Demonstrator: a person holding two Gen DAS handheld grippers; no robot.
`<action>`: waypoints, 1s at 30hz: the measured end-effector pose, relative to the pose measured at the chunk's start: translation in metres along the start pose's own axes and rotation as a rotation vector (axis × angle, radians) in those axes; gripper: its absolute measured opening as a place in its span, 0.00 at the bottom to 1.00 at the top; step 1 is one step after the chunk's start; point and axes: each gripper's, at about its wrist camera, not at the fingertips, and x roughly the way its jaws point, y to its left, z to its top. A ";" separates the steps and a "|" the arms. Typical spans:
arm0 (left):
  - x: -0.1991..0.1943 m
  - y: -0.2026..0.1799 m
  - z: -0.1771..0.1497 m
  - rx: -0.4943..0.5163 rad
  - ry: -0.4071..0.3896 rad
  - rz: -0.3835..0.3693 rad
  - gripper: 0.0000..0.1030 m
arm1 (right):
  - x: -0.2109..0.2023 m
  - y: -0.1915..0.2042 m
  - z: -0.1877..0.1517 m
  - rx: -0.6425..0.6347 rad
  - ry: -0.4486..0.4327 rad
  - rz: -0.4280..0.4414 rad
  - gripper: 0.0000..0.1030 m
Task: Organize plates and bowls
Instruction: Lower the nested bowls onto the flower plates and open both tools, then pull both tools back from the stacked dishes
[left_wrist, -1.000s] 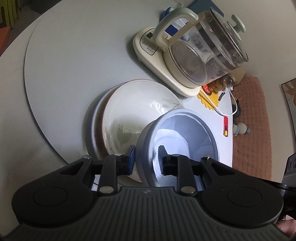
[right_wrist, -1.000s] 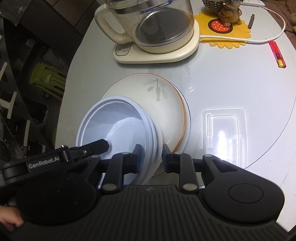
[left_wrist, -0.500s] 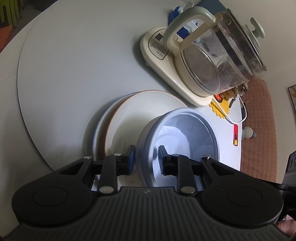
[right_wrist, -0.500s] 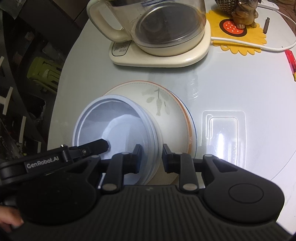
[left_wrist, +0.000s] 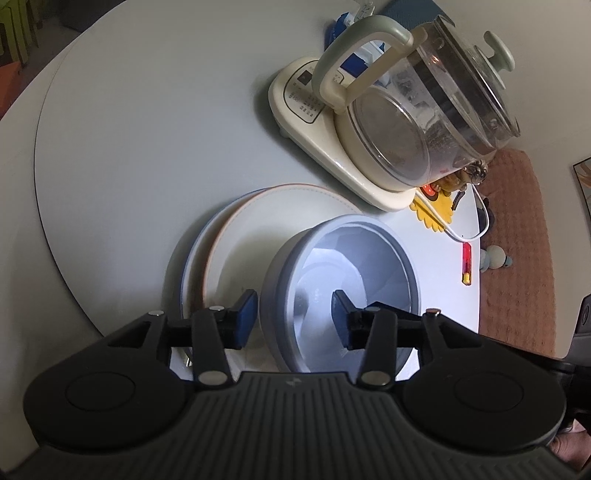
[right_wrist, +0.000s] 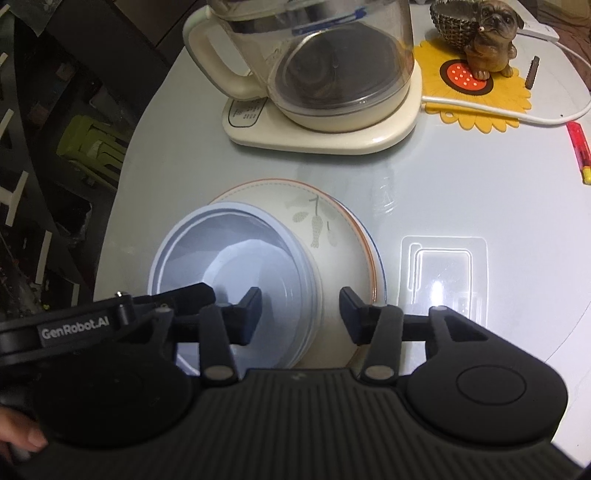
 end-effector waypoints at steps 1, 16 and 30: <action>-0.003 0.000 -0.001 0.000 -0.002 -0.002 0.49 | -0.004 0.000 0.000 -0.005 -0.006 0.000 0.49; -0.075 -0.019 -0.027 0.100 -0.133 0.051 0.60 | -0.069 0.014 -0.015 -0.047 -0.125 0.013 0.49; -0.152 -0.025 -0.086 0.184 -0.273 0.113 0.69 | -0.134 0.036 -0.060 -0.118 -0.280 0.031 0.49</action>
